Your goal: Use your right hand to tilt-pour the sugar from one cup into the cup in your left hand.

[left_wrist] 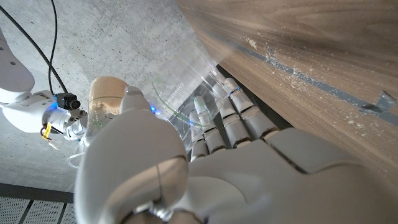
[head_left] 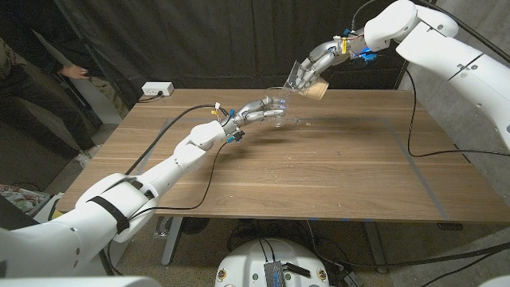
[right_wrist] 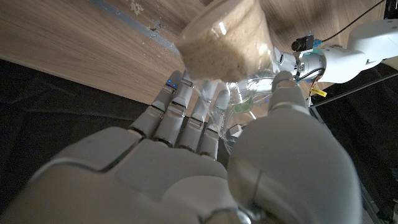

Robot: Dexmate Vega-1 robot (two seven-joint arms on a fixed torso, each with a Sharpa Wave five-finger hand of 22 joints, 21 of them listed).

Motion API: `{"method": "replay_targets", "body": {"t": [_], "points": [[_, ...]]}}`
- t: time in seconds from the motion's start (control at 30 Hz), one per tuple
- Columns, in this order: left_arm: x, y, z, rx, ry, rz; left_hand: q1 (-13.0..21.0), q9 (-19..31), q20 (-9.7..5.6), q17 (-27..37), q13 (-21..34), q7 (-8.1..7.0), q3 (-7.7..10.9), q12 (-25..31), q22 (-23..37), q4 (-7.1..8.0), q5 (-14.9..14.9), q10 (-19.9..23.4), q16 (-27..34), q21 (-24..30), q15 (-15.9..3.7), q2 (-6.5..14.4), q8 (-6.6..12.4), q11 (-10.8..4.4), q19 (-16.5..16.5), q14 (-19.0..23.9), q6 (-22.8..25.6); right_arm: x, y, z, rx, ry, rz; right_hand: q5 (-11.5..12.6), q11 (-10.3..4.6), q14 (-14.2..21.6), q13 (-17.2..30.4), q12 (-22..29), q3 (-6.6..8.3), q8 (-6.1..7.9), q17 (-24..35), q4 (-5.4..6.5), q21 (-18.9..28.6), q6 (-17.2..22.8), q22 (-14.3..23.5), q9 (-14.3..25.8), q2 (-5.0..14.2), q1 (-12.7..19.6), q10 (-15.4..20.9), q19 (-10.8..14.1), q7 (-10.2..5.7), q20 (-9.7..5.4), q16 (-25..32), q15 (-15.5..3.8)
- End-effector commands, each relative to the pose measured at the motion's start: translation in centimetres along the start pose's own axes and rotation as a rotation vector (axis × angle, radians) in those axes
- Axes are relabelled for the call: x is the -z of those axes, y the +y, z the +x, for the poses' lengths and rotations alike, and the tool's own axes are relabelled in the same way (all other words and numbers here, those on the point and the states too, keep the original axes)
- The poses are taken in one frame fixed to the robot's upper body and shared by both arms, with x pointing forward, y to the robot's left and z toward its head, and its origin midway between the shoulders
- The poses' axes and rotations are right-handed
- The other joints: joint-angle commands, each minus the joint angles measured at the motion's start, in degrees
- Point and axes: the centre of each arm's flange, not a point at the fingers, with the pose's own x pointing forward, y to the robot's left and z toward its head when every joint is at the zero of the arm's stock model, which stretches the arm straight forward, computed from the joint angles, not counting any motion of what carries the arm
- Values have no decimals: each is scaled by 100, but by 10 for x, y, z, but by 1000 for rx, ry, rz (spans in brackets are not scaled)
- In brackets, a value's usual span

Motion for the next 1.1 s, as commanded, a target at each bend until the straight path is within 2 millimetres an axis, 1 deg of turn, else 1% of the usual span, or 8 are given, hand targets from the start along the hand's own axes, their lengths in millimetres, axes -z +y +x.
{"method": "replay_targets", "body": {"t": [0.03,0.5,0.63,0.67,0.7,0.77,0.93,1.1], "points": [[-1,-2,1,15,-3,-1,55,19,-90,15,13,21,-37,45,11,-26,-29,136,41,38,-650,-41,60,-9,20,106,137,-7,-5,2,-47,31,-57,18,31,44,21,-51,93,-43,41,23,-39,349,20,43,222,50,-58,-41,-450,-230,-13,-846],[-1,-6,2,25,-7,-4,22,23,-124,27,22,112,-138,208,10,-33,4,510,78,72,-653,-159,258,71,71,346,607,-14,-10,5,-88,72,-134,-350,85,-8,42,-148,131,-111,233,60,-57,124,37,163,484,95,-163,-77,-350,-200,65,-849],[-1,-7,2,24,-8,-5,12,26,-128,32,28,124,-163,238,10,-34,16,566,82,83,-645,-188,297,73,90,392,690,-16,-12,4,-96,79,-149,-485,79,-59,49,-175,131,-121,280,63,-62,86,40,195,536,103,-205,-91,-333,-203,69,-848],[0,-7,2,24,-8,-7,11,26,-123,33,29,126,-166,232,10,-34,18,549,80,84,-643,-192,296,61,91,392,684,-16,-13,4,-99,80,-151,-536,19,-70,62,-172,133,-122,296,66,-63,78,41,207,560,104,-200,-93,-334,-204,71,-849],[0,-8,2,24,-9,-6,11,26,-126,34,30,130,-169,233,10,-35,21,549,78,85,-644,-195,295,50,93,393,679,-17,-13,4,-99,83,-159,-585,68,-76,57,-178,131,-119,313,64,-63,84,42,217,570,108,-197,-91,-335,-199,77,-849],[0,-9,2,24,-11,-5,0,22,-126,42,34,181,-197,300,9,-34,40,698,95,96,-641,-220,362,99,109,479,837,-18,-14,4,-103,85,-164,-695,108,-101,69,-205,136,-136,343,75,-73,35,44,241,625,103,-257,-117,-312,-217,79,-848],[2,-10,2,34,-15,12,-21,-5,-148,58,46,221,-249,399,8,-33,75,900,132,119,-644,-274,447,101,149,648,1050,-20,-15,4,-107,84,-167,-883,56,-226,112,-238,169,-203,380,97,-104,-125,55,287,756,101,-354,-211,-331,-290,33,-846],[4,-12,6,47,-27,23,-8,-10,-151,67,55,207,-258,400,8,-40,97,880,120,126,-661,-277,447,89,159,654,1034,-20,-14,5,-115,86,-167,-999,72,-256,157,-213,180,-194,417,86,-97,-86,59,317,798,110,-330,-201,-299,-276,32,-850]]}}
